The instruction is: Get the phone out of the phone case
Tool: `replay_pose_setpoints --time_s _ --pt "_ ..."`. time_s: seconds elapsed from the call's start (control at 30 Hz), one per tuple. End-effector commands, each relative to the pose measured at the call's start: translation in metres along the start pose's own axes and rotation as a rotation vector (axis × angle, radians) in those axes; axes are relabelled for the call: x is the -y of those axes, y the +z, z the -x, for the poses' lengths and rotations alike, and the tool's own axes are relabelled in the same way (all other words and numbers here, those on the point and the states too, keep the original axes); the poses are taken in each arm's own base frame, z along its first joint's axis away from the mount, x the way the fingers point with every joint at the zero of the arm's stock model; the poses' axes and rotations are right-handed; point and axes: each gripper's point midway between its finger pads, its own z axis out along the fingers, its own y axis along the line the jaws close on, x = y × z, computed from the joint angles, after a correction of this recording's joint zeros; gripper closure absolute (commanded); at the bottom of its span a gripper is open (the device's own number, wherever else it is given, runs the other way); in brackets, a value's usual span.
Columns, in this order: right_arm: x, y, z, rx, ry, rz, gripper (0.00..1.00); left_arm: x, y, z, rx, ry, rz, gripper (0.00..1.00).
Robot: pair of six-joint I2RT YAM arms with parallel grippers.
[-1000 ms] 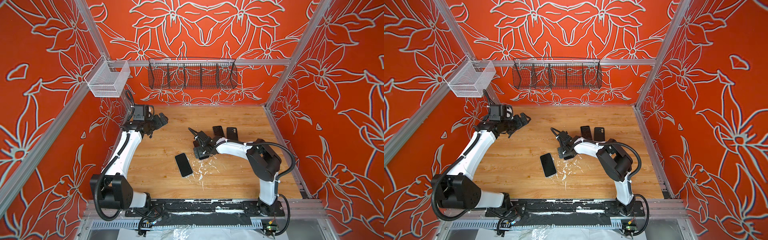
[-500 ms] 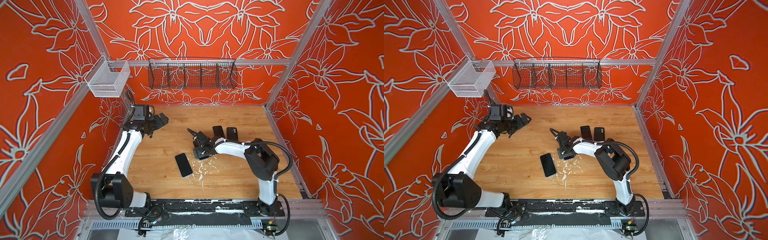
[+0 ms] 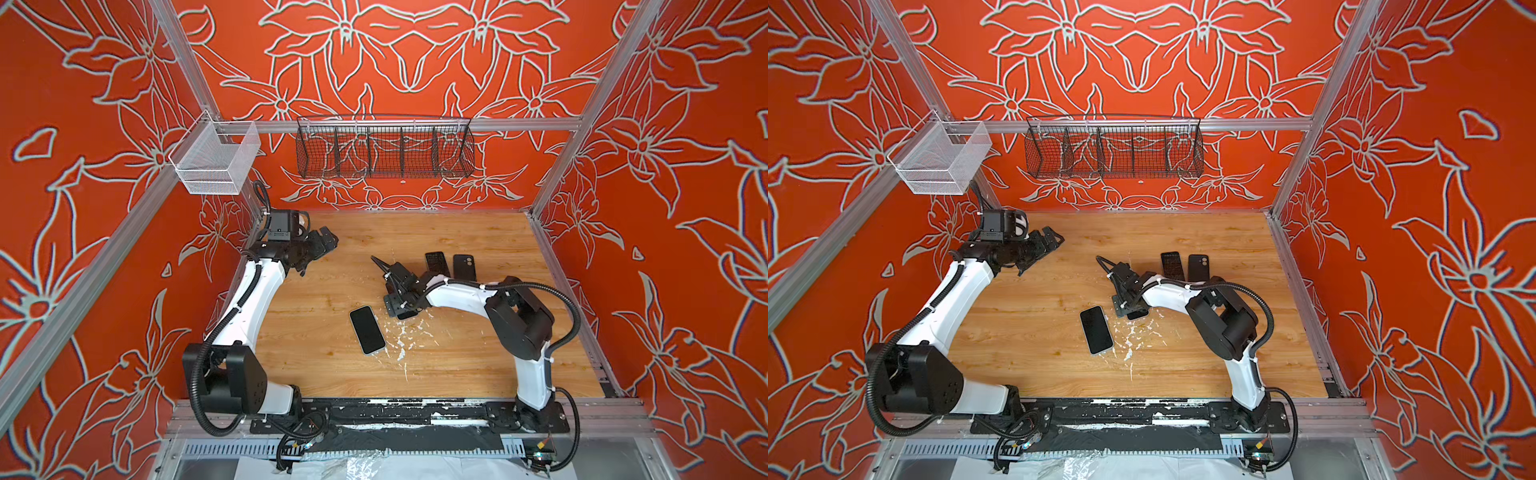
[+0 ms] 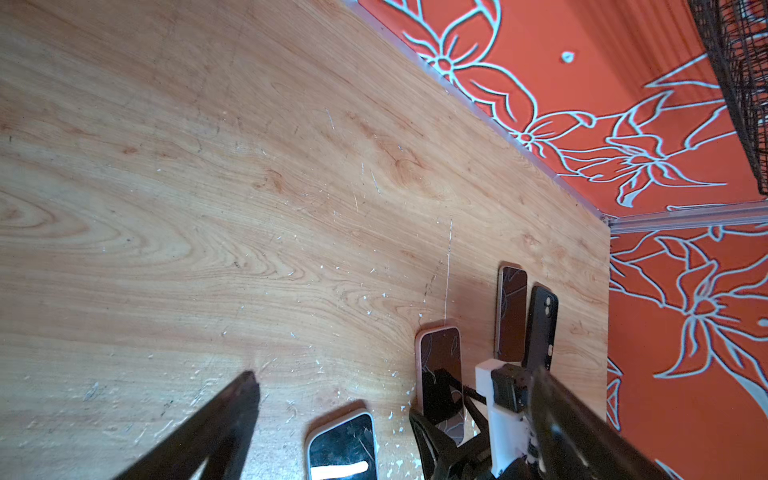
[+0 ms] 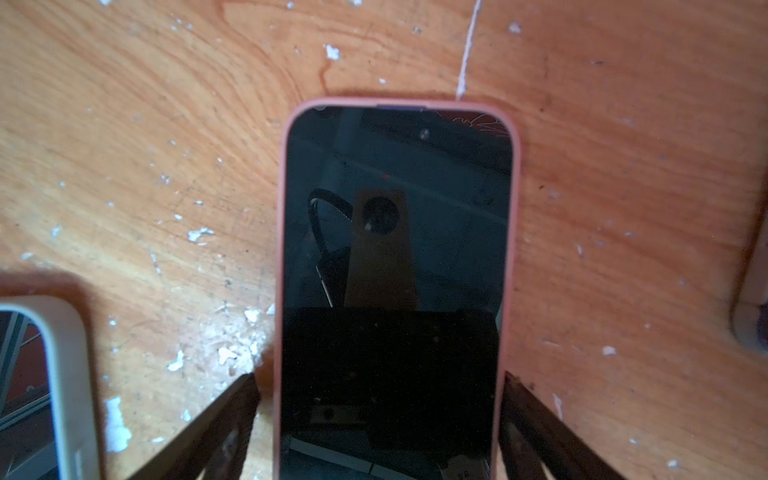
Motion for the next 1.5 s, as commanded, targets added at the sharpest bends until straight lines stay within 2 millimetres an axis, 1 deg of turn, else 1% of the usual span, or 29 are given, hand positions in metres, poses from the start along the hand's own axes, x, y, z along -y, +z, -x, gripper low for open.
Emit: replay_pose_setpoints --time_s 0.0,0.2,0.33,0.4,0.6,0.73,0.83,0.97,1.17,1.27,1.47 --pt "0.0 0.011 -0.018 -0.055 -0.04 -0.032 0.13 -0.002 0.004 -0.002 -0.009 -0.012 -0.001 0.02" --pt "0.006 0.011 -0.024 -0.06 -0.049 -0.052 0.19 -0.002 0.005 -0.002 -0.012 -0.016 -0.003 0.02" --pt "0.007 0.009 -0.024 -0.056 -0.058 -0.057 0.24 -0.003 0.006 -0.003 -0.015 -0.017 -0.002 0.02" --pt "0.007 0.008 -0.023 -0.047 -0.06 -0.053 0.26 -0.003 0.006 -0.004 -0.017 -0.02 -0.001 0.02" --pt "0.007 -0.001 -0.013 -0.006 -0.062 -0.047 0.28 -0.001 0.008 -0.009 -0.029 -0.03 -0.009 0.02" --pt "0.004 -0.006 -0.006 0.022 -0.063 -0.034 0.28 0.007 0.011 -0.017 -0.044 -0.034 -0.025 0.02" --pt "0.003 -0.009 -0.002 0.038 -0.061 -0.022 0.29 0.013 0.017 -0.031 -0.094 -0.058 -0.053 0.02" --pt "0.004 -0.016 0.002 0.061 -0.057 -0.005 0.29 0.014 0.025 -0.054 -0.133 -0.094 -0.085 0.02" --pt "0.011 -0.026 0.008 0.084 -0.035 0.025 0.3 0.022 0.032 -0.087 -0.181 -0.076 -0.12 0.01" --pt "0.014 -0.03 0.01 0.093 -0.016 0.042 0.3 0.024 0.039 -0.102 -0.212 -0.076 -0.153 0.0" --pt "0.015 -0.036 0.014 0.103 0.011 0.086 0.3 0.04 0.059 -0.143 -0.292 -0.043 -0.222 0.03"
